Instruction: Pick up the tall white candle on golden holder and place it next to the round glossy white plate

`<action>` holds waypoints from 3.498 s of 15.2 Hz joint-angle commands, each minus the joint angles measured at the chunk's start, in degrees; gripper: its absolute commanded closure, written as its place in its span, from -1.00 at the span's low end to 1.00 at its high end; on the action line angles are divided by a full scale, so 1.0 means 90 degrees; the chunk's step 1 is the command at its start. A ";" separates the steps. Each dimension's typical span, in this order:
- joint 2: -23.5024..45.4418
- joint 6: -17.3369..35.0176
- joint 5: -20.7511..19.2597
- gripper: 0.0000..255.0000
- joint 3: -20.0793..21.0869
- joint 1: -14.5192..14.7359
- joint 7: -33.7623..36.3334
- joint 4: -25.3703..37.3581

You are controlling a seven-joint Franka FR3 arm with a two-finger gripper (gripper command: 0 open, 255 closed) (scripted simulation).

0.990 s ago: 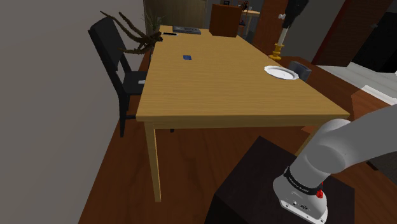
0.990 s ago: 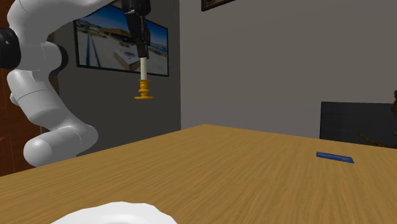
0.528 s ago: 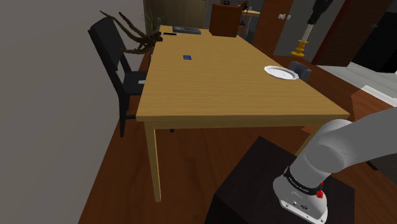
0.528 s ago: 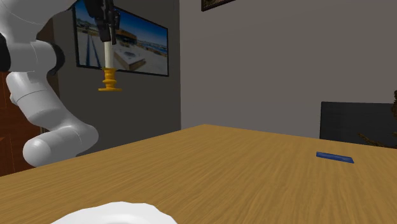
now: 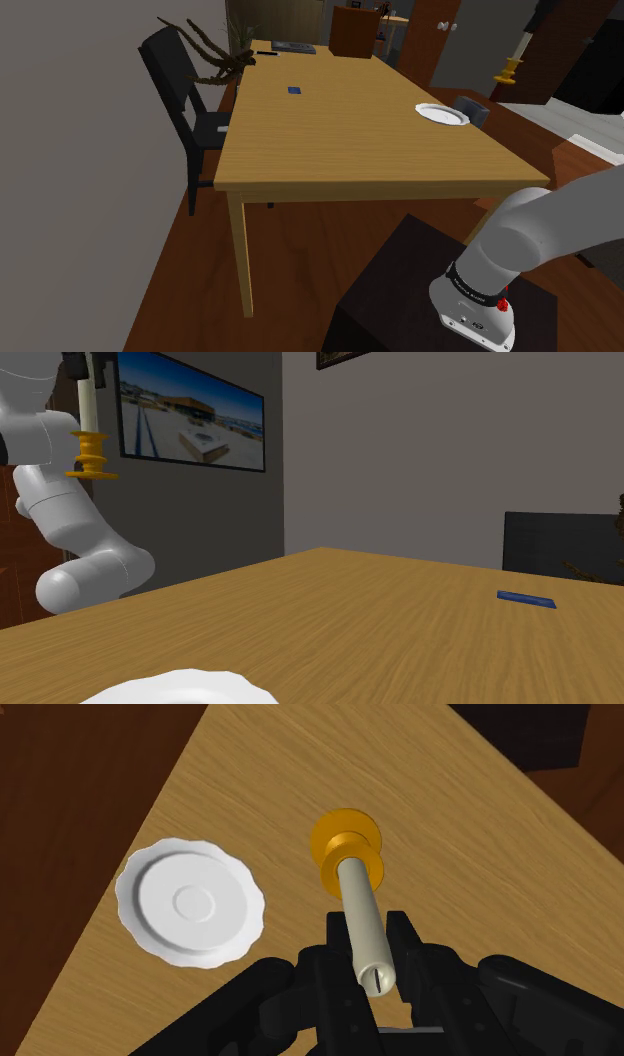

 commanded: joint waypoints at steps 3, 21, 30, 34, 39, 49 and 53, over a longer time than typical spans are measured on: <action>0.0274 -0.0305 -0.0192 1.00 -0.0744 0.0046 -0.0878 0.0700; -0.1077 0.1086 -0.0614 1.00 -0.0519 -0.0340 -0.0618 -0.1963; -0.1606 0.1753 -0.0783 1.00 -0.0525 -0.0507 -0.0491 -0.3146; -0.1806 0.2038 -0.0861 1.00 -0.0556 -0.0576 -0.0449 -0.3626; -0.2028 0.2390 -0.0966 1.00 -0.0617 -0.0659 -0.0405 -0.4193; -0.2252 0.2798 -0.1098 1.00 -0.0716 -0.0752 -0.0364 -0.4817; -0.2252 0.2797 -0.1098 1.00 -0.0716 -0.0751 -0.0364 -0.4816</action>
